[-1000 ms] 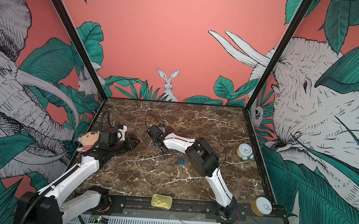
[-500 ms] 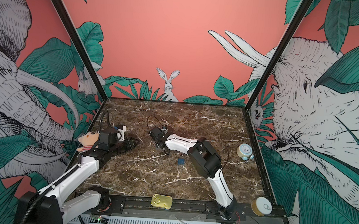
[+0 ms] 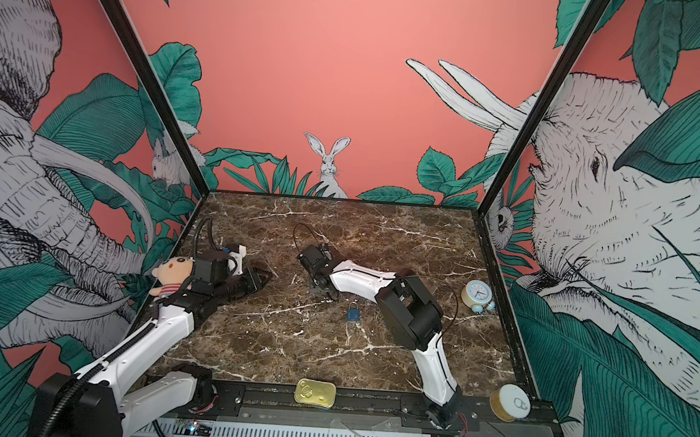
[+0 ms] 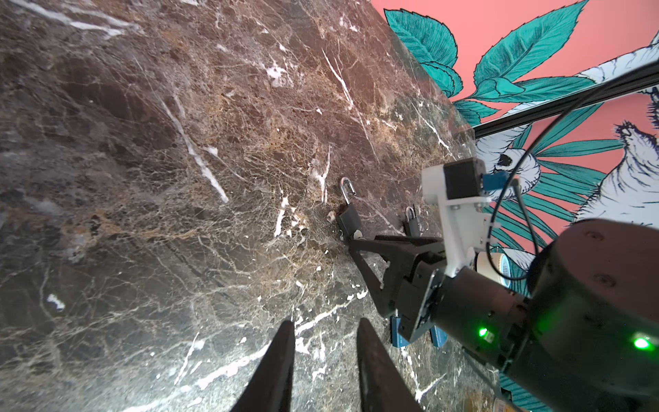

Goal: Lock with the key

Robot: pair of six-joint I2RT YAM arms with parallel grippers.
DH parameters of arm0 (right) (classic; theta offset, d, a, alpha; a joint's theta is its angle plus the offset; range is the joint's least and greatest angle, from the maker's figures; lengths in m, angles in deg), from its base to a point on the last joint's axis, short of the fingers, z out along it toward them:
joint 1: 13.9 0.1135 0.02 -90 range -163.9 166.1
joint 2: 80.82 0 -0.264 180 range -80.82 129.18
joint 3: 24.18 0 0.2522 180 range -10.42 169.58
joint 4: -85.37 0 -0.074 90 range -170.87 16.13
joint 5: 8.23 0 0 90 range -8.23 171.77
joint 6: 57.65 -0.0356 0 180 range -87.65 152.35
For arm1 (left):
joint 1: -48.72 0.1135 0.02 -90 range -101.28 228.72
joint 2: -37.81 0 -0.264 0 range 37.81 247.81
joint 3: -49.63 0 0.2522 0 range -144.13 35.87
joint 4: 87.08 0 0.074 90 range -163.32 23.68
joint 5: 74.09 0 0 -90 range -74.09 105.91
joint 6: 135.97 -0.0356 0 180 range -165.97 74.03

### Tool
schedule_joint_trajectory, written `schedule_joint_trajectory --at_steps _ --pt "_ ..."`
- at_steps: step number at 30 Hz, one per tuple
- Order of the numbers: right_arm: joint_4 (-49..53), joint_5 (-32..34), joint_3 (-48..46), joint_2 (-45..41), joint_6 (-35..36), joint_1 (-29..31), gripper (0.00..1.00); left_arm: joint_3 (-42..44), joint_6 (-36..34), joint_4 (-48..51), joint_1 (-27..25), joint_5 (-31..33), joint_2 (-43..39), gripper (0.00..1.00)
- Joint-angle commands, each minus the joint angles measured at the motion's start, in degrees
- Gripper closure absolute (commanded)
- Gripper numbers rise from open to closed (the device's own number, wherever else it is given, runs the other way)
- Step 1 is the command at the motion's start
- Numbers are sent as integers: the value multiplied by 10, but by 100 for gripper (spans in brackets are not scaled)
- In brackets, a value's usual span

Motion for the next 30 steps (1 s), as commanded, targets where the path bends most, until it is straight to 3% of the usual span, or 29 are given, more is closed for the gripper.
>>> schedule_joint_trajectory --at_steps 1,17,30 --pt "-25 -37 3 -16 40 -15 50 4 5 -6 4 -2 -5 67" --pt "-10 -86 74 58 107 -28 52 -3 13 -9 4 4 12 67" --pt "13 -70 86 84 132 -32 61 -10 14 -13 4 3 23 67"
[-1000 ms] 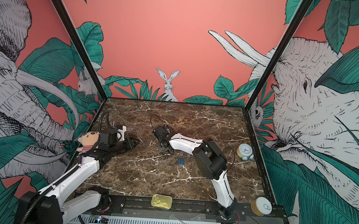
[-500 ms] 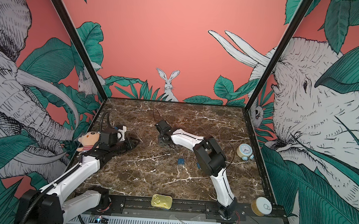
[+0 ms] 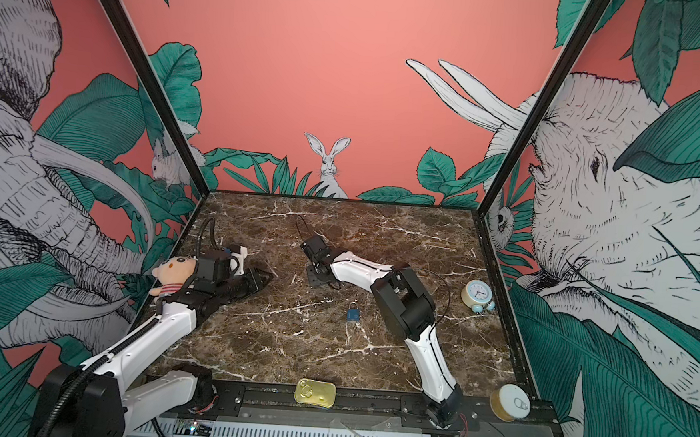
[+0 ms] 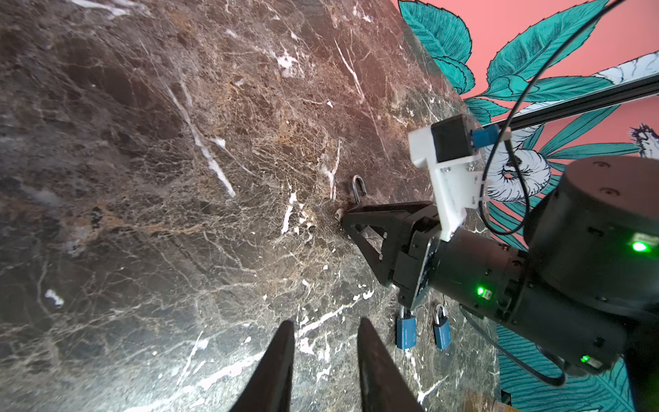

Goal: Lock with the key

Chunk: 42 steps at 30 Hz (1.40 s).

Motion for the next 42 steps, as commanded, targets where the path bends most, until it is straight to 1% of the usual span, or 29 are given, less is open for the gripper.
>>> schedule_joint_trajectory --at_steps 1,5,9,10,11,14,16,20,24,29,33,37,41,42 --pt "20 12 14 22 14 -2 61 -10 5 -9 4 2 -1 67" --pt "26 18 21 30 20 -3 60 -10 6 -10 4 1 1 67" --pt "37 19 30 38 28 -4 61 -13 7 -11 4 1 4 67" --pt "38 20 31 39 28 -3 64 -13 6 -11 4 1 5 67" --pt "38 20 30 39 30 -2 68 -13 7 -11 4 0 6 67" --pt "37 20 24 33 34 -3 77 -14 6 -11 4 0 7 67" --pt "28 18 13 20 38 -3 80 -15 3 -11 5 0 8 67" --pt "12 4 -18 -25 44 -3 85 -23 -10 -1 4 0 10 68" --pt "2 -16 -59 -90 61 0 85 -32 -27 8 4 -11 16 69" --pt "2 -37 -118 -181 73 13 85 -36 -37 -5 4 -50 35 68" --pt "6 -49 -154 -243 75 31 85 -19 -17 -65 0 -98 66 68" --pt "18 -51 -174 -287 73 54 85 -17 -6 -112 -19 -117 86 67" --pt "24 -50 -176 -309 69 76 85 -38 -16 -124 -56 -120 102 66" --pt "26 -48 -192 -311 70 81 85 -42 -16 -128 -64 -120 105 65"
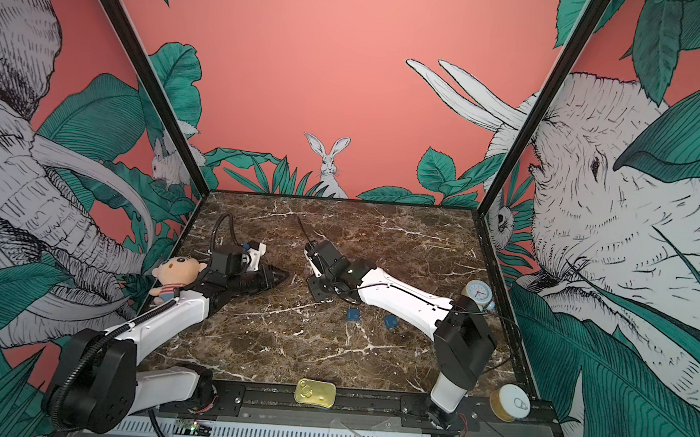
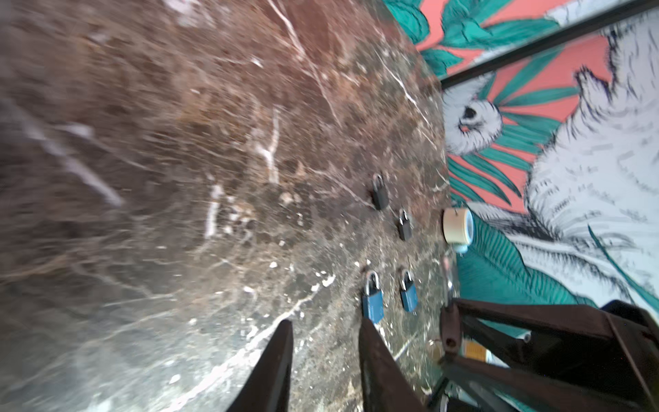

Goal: Lock with the key

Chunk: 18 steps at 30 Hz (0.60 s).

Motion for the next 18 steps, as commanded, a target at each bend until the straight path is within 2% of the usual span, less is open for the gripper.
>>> schedule_joint_trajectory --at_steps 1,6,18 --pt "11 5 -17 -16 3 14 85 -23 -3 -41 -24 -17 10 66" --pt "17 12 -9 -15 2 28 85 -30 15 -89 -43 -50 35 65" --pt "18 14 17 0 7 39 85 -41 30 -135 -64 -93 87 67"
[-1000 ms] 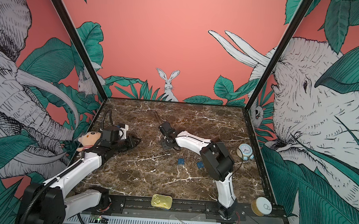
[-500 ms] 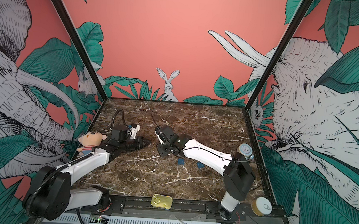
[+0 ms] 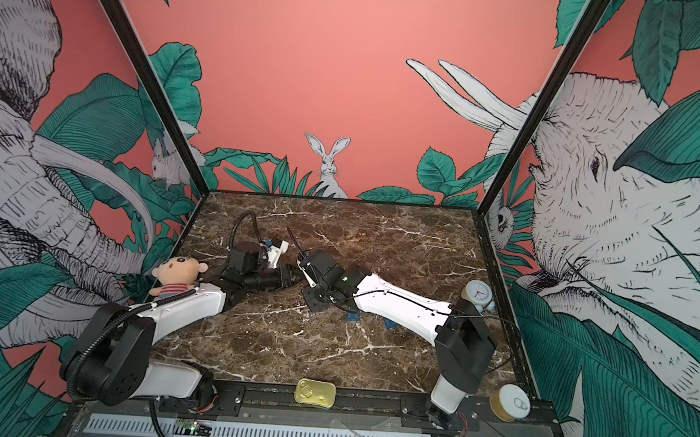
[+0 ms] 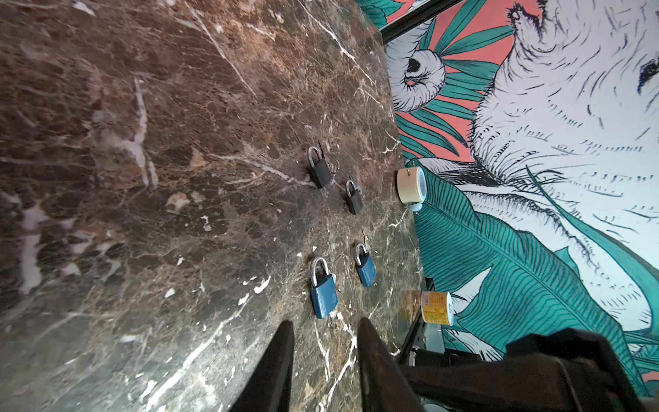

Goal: Lock with the key

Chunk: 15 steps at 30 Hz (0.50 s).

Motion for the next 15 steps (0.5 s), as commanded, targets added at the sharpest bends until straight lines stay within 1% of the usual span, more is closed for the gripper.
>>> schedule_joint_trajectory --at_steps 1,5,15 --pt "-5 12 18 3 6 6 85 -17 8 -32 -8 -27 9 68" --pt "-5 13 19 3 8 6 85 -27 7 -33 -18 -33 26 70" --pt "-4 18 21 6 11 7 85 -31 14 -41 -21 -47 35 74"
